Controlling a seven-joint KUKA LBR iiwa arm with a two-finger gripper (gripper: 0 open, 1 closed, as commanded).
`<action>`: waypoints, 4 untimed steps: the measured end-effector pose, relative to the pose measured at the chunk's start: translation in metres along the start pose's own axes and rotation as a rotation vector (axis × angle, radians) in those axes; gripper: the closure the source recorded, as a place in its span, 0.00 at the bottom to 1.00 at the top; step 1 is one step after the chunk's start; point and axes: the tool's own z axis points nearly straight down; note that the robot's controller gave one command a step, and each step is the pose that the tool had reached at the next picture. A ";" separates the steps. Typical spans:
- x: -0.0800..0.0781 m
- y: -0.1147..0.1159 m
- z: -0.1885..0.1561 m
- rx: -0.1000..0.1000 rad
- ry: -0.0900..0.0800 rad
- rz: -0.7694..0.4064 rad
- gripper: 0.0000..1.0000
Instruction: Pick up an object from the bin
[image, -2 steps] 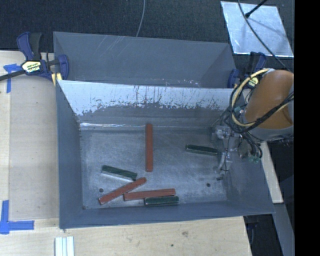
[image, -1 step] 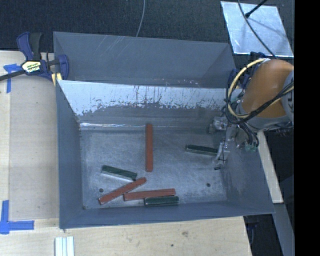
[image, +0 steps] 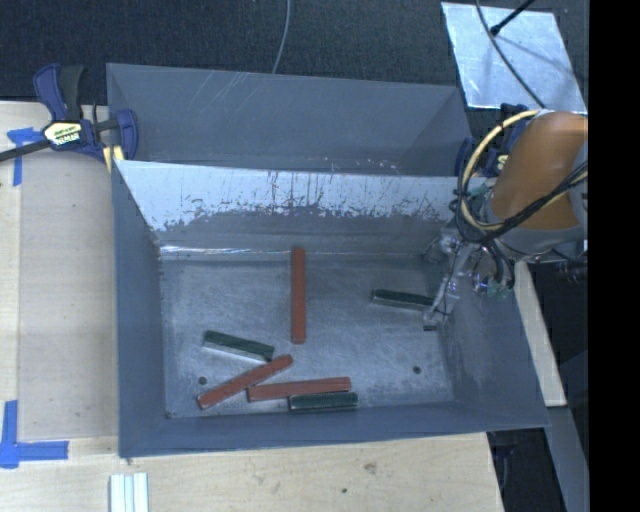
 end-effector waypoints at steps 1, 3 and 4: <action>0.004 0.006 0.056 0.000 -0.001 -0.047 0.00; -0.002 0.009 0.065 -0.004 -0.016 0.077 1.00; -0.002 0.008 0.021 -0.001 0.000 0.078 1.00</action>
Offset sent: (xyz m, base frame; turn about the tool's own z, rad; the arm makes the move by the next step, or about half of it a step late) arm 0.0015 0.0091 -0.0559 0.1528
